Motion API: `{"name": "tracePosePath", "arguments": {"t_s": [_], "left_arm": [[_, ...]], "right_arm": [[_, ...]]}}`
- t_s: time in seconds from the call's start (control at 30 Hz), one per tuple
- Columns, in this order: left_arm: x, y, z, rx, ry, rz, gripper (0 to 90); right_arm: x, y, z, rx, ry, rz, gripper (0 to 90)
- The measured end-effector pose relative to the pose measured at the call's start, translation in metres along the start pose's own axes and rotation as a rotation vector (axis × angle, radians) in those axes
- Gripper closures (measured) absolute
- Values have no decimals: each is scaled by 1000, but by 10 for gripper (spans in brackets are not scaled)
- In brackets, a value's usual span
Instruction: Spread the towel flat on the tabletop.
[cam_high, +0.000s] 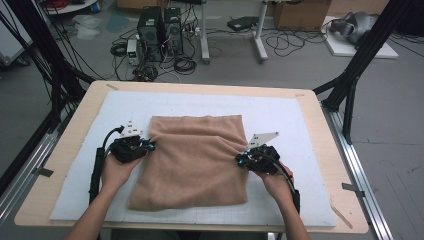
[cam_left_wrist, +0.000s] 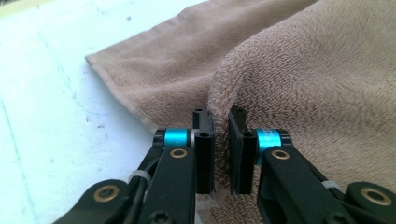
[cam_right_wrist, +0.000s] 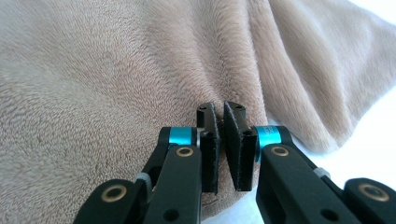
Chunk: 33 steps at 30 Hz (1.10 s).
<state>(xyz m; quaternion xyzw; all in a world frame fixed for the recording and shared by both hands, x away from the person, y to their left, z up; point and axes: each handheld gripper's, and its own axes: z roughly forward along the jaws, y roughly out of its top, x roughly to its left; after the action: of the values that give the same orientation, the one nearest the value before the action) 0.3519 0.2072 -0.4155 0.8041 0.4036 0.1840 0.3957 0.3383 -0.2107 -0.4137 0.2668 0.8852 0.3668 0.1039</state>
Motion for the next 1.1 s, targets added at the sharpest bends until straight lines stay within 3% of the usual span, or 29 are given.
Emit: {"name": "tracePosePath", "arguments": {"t_s": [0.03,0.1,0.17,0.33,0.5,0.77,0.93,1.1], "left_arm": [[1,-1,3,9,-3,-15,794],[2,-2,4,26,-7,-2,729],[0,-3,-1,26,-11,20,663],[-6,-3,-18,0,-33,47,571],[-14,-9,-37,-32,-17,90,447],[-26,-30,-62,-77,-74,93,420],[-37,-45,-69,-95,-104,93,403],[-52,-59,-70,-86,-98,119,357]], "right_arm": [[-2,-1,2,6,1,8,838],[-2,-2,6,1,12,13,819],[0,-2,5,-19,25,16,714],[5,1,-6,-74,47,29,641],[18,3,-19,-114,58,11,582],[38,-3,-28,-124,68,-22,543],[48,-8,-27,-112,82,-37,527],[58,-12,-23,-107,100,-63,510]]}}
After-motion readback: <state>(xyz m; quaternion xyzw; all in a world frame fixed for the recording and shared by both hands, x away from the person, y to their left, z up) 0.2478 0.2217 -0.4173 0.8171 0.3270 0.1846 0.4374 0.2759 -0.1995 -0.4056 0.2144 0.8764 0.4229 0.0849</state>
